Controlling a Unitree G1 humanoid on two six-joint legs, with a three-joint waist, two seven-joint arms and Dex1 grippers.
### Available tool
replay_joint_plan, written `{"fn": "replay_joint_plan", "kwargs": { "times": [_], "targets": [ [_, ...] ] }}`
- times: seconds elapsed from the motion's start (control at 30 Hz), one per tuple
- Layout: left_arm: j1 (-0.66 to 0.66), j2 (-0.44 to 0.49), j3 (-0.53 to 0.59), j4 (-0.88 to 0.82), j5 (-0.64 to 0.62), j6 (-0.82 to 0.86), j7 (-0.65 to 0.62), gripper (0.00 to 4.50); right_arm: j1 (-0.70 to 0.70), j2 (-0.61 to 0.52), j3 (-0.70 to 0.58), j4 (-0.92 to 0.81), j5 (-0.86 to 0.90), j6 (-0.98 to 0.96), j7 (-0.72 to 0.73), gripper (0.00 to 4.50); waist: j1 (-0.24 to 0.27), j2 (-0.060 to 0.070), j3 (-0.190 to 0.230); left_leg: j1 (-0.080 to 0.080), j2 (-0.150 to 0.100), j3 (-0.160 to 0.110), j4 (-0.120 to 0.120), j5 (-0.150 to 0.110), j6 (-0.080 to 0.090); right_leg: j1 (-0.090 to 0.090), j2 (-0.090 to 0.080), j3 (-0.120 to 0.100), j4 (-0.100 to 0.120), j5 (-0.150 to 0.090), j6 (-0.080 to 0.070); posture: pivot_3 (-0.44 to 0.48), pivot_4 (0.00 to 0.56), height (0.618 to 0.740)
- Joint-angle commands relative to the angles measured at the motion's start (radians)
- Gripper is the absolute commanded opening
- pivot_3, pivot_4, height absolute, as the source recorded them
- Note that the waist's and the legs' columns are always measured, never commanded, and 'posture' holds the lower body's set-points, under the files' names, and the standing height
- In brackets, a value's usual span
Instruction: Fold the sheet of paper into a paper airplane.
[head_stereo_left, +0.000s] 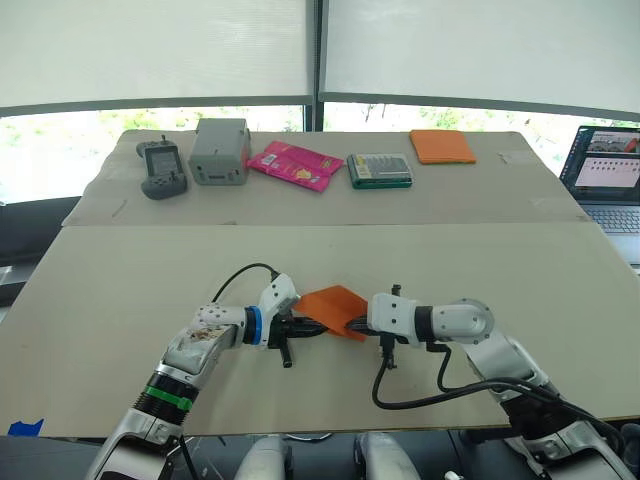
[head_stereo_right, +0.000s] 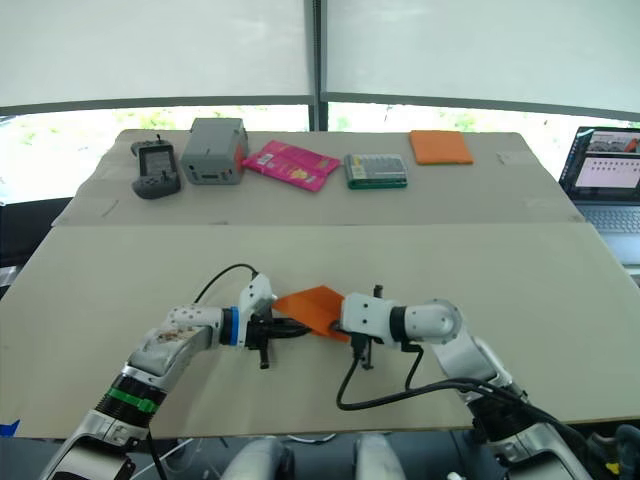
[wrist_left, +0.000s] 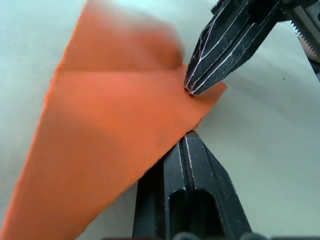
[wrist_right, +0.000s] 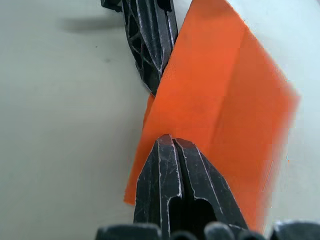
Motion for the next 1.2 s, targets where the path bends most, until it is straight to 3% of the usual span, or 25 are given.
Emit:
{"fn": "replay_joint_plan", "kwargs": {
  "times": [0.03,0.23,0.43,0.6,0.87,1.2],
  "targets": [
    [0.043,0.053,0.006,-0.065,-0.030,0.067,-0.031,0.02,0.001,-0.002,0.009,0.021,-0.031,-0.009,-0.025,0.00,-0.004,0.000,0.000,0.000,0.000,0.000,0.000,0.000,0.000,0.000,0.000,0.000,0.000,0.000,0.000,0.000,0.150,0.740],
    [0.062,0.172,0.144,-0.178,-0.173,0.175,-0.087,0.02,0.015,-0.011,0.032,0.062,-0.057,-0.034,-0.027,0.00,-0.004,0.000,0.000,0.001,0.001,0.000,-0.001,0.000,0.000,0.000,0.001,0.000,0.001,0.000,0.000,0.000,0.150,0.740],
    [-0.003,0.163,0.262,-0.142,-0.273,0.213,-0.064,0.02,0.016,-0.010,0.052,0.088,-0.083,-0.067,-0.034,0.00,0.001,0.000,0.000,0.003,0.001,0.000,0.000,0.000,0.000,0.002,0.000,0.000,0.000,0.000,0.000,0.000,0.150,0.740],
    [-0.029,0.099,0.210,-0.152,-0.252,0.194,-0.032,0.02,0.012,-0.009,0.060,0.090,-0.095,-0.075,-0.035,0.00,-0.001,-0.001,0.000,0.003,0.000,0.000,-0.001,0.000,0.000,0.002,0.001,0.000,0.001,0.000,0.000,0.000,0.150,0.740],
    [-0.020,0.052,0.032,-0.008,-0.026,-0.008,0.017,0.02,0.008,-0.022,0.045,0.026,-0.088,-0.068,-0.027,0.00,0.000,-0.001,0.000,0.003,0.000,0.000,-0.001,0.000,0.000,0.002,0.001,0.000,0.001,0.000,0.000,0.000,0.150,0.740],
    [0.041,0.063,0.015,0.031,0.028,-0.072,0.010,0.02,0.028,-0.026,-0.074,-0.099,0.078,0.040,-0.002,0.00,0.001,-0.001,0.000,0.001,0.000,0.000,-0.001,0.000,0.000,0.001,0.000,0.000,0.000,0.000,0.000,0.000,0.150,0.740]
  ]
}}
